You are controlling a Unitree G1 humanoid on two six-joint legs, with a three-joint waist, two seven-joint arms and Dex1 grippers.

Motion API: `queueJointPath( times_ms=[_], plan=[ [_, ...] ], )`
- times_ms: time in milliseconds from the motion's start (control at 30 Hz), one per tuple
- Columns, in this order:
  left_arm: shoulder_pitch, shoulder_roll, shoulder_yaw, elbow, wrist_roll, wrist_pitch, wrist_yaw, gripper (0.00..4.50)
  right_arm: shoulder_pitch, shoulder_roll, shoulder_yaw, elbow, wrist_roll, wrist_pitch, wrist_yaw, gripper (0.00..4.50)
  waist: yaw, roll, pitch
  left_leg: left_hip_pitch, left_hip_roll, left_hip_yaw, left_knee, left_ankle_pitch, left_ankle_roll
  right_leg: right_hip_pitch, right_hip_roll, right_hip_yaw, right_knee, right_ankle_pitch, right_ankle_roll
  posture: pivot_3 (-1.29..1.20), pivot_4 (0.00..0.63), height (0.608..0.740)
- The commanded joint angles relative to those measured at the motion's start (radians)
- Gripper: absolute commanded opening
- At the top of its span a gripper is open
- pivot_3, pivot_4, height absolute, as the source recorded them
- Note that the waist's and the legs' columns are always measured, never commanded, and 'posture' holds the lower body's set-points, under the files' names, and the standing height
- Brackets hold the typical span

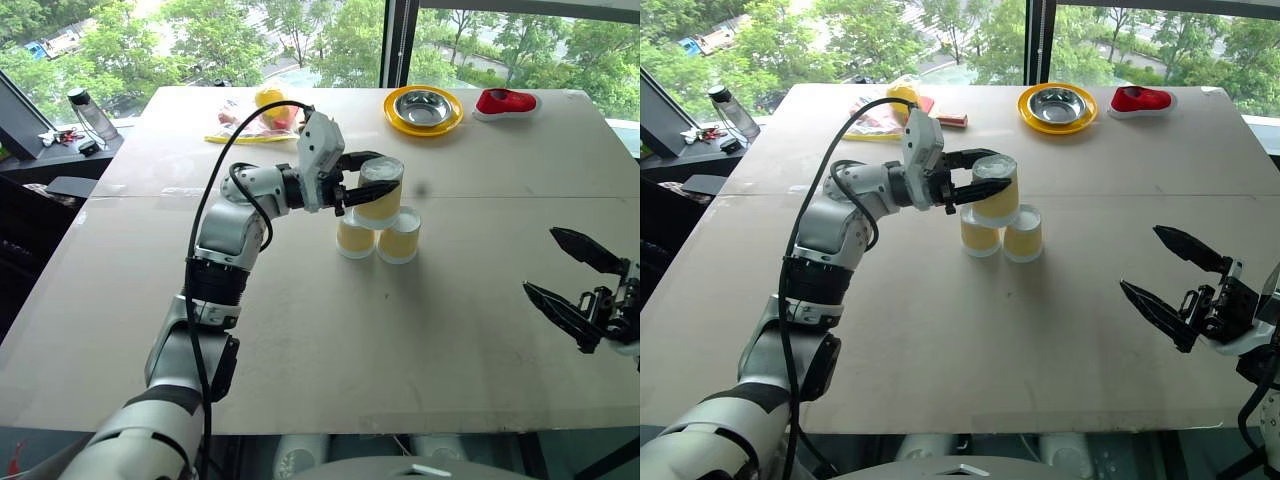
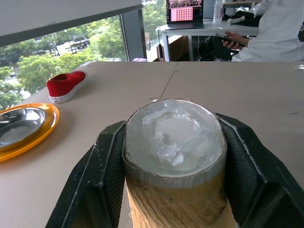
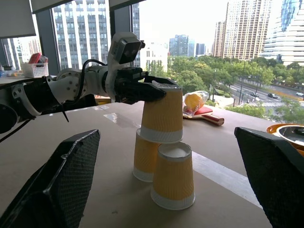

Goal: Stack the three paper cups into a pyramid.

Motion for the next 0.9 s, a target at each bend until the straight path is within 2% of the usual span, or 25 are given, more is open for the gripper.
queueJointPath(
  times_ms=[33, 433, 467, 567, 733, 900],
  plan=[
    [-0.029, -0.019, 0.023, 0.006, 0.009, -0.058, 0.002, 2.18, 0.011, 0.009, -0.045, -0.005, 0.011, -0.038, 0.022, 4.5, 0.0, 0.0, 0.0, 0.0, 0.0, 0.0, 0.0, 0.0, 0.0, 0.0, 0.0, 0.0, 0.0, 0.0, 0.0, 0.0, 0.15, 0.74],
    [-0.033, -0.047, 0.025, 0.034, 0.017, -0.097, -0.001, 2.18, 0.067, 0.022, -0.058, -0.011, 0.01, -0.074, 0.044, 4.5, 0.0, 0.0, 0.0, 0.0, 0.0, 0.0, 0.0, 0.0, 0.0, 0.0, 0.0, 0.0, 0.0, 0.0, 0.0, 0.0, 0.15, 0.74],
    [-0.034, -0.047, 0.025, 0.038, 0.02, -0.098, 0.001, 3.21, 0.067, 0.022, -0.058, -0.011, 0.009, -0.076, 0.044, 4.5, 0.0, 0.0, 0.0, 0.0, 0.0, 0.0, 0.0, 0.0, 0.0, 0.0, 0.0, 0.0, 0.0, 0.0, 0.0, 0.0, 0.15, 0.74],
    [-0.036, -0.047, 0.022, 0.05, 0.026, -0.104, -0.004, 4.44, 0.063, 0.021, -0.056, -0.012, 0.004, -0.081, 0.04, 4.5, 0.0, 0.0, 0.0, 0.0, 0.0, 0.0, 0.0, 0.0, 0.0, 0.0, 0.0, 0.0, 0.0, 0.0, 0.0, 0.0, 0.15, 0.74],
    [-0.038, -0.054, 0.037, 0.033, -0.001, -0.093, -0.004, 4.48, 0.062, 0.018, -0.056, -0.012, 0.003, -0.08, 0.038, 4.5, 0.0, 0.0, 0.0, 0.0, 0.0, 0.0, 0.0, 0.0, 0.0, 0.0, 0.0, 0.0, 0.0, 0.0, 0.0, 0.0, 0.15, 0.74],
    [-0.034, -0.075, 0.09, -0.064, -0.111, -0.073, -0.048, 4.48, 0.057, 0.012, -0.051, -0.004, 0.003, -0.072, 0.041, 4.5, 0.0, 0.0, 0.0, 0.0, 0.0, 0.0, 0.0, 0.0, 0.0, 0.0, 0.0, 0.0, 0.0, 0.0, 0.0, 0.0, 0.15, 0.74]
  ],
)
